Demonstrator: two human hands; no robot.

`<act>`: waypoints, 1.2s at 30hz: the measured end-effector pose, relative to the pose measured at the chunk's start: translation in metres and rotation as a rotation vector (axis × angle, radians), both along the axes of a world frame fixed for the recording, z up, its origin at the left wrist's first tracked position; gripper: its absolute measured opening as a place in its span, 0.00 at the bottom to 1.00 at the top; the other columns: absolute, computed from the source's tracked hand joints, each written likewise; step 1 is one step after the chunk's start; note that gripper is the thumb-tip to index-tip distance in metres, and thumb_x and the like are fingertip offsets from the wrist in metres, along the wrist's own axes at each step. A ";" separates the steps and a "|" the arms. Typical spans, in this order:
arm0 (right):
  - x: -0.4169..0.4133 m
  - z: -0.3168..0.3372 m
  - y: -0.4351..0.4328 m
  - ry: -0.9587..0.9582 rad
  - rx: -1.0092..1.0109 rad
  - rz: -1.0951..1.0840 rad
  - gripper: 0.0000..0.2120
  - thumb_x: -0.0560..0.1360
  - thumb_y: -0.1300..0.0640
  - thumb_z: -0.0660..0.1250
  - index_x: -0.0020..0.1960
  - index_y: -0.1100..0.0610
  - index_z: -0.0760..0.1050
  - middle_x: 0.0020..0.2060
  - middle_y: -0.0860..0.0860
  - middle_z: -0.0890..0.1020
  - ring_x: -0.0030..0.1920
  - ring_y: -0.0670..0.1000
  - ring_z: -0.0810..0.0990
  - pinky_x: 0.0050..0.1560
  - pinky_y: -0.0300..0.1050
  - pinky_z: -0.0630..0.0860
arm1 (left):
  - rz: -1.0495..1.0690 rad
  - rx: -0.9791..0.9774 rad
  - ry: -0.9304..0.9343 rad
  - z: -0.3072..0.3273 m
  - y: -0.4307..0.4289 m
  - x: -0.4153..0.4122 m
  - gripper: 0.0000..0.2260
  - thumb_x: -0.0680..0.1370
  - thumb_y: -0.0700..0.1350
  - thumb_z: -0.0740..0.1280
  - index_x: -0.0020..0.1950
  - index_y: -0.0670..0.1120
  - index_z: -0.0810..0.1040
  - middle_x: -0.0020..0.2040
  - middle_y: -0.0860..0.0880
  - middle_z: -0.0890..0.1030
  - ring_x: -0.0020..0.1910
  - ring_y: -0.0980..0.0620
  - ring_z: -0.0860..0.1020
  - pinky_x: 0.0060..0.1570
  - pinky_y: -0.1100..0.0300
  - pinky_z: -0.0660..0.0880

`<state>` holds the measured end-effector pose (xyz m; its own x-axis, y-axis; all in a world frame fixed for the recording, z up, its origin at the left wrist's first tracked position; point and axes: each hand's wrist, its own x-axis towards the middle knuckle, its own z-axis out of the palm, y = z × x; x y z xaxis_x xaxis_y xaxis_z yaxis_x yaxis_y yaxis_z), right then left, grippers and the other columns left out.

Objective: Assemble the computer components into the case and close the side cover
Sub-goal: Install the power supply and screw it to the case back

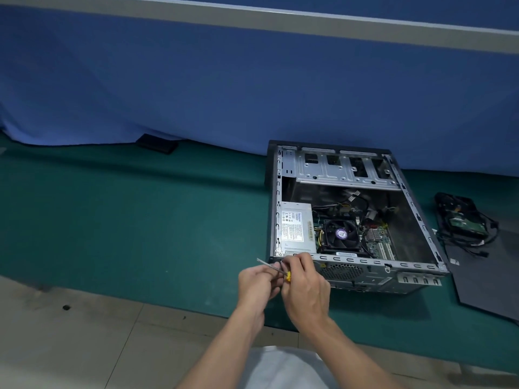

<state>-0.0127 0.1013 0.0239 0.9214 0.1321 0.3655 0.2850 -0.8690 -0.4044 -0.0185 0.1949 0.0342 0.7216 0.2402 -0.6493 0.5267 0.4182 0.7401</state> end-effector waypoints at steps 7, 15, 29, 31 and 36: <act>0.002 -0.003 -0.001 -0.053 -0.043 -0.016 0.13 0.61 0.67 0.77 0.42 0.57 0.80 0.36 0.52 0.77 0.26 0.55 0.76 0.19 0.44 0.68 | 0.015 -0.013 0.006 -0.001 0.002 0.004 0.09 0.77 0.36 0.68 0.39 0.44 0.85 0.36 0.48 0.84 0.33 0.56 0.80 0.38 0.61 0.75; 0.004 -0.006 0.000 -0.122 -0.023 -0.046 0.09 0.65 0.63 0.78 0.40 0.59 0.78 0.35 0.53 0.77 0.25 0.55 0.76 0.18 0.46 0.68 | 0.013 -0.036 0.016 -0.006 0.002 0.007 0.13 0.77 0.35 0.67 0.35 0.44 0.85 0.37 0.46 0.85 0.35 0.55 0.81 0.35 0.63 0.76; 0.005 -0.002 -0.003 -0.112 -0.035 0.030 0.13 0.58 0.67 0.79 0.40 0.60 0.80 0.35 0.53 0.78 0.25 0.55 0.77 0.18 0.47 0.71 | 0.065 -0.097 0.037 -0.007 -0.002 0.006 0.07 0.76 0.37 0.70 0.41 0.43 0.86 0.41 0.45 0.86 0.38 0.53 0.82 0.33 0.63 0.74; 0.005 -0.002 -0.003 -0.111 -0.042 0.039 0.14 0.57 0.67 0.79 0.40 0.60 0.80 0.35 0.53 0.77 0.25 0.54 0.77 0.18 0.46 0.71 | 0.076 -0.093 0.033 -0.007 -0.002 0.007 0.07 0.75 0.36 0.70 0.40 0.44 0.86 0.41 0.45 0.86 0.38 0.53 0.82 0.33 0.63 0.74; 0.006 0.001 -0.004 -0.067 -0.011 0.033 0.13 0.58 0.67 0.79 0.39 0.59 0.80 0.34 0.51 0.78 0.25 0.53 0.77 0.19 0.46 0.71 | 0.095 -0.096 0.023 -0.007 -0.005 0.008 0.09 0.76 0.34 0.68 0.39 0.43 0.86 0.40 0.44 0.86 0.36 0.53 0.82 0.32 0.64 0.75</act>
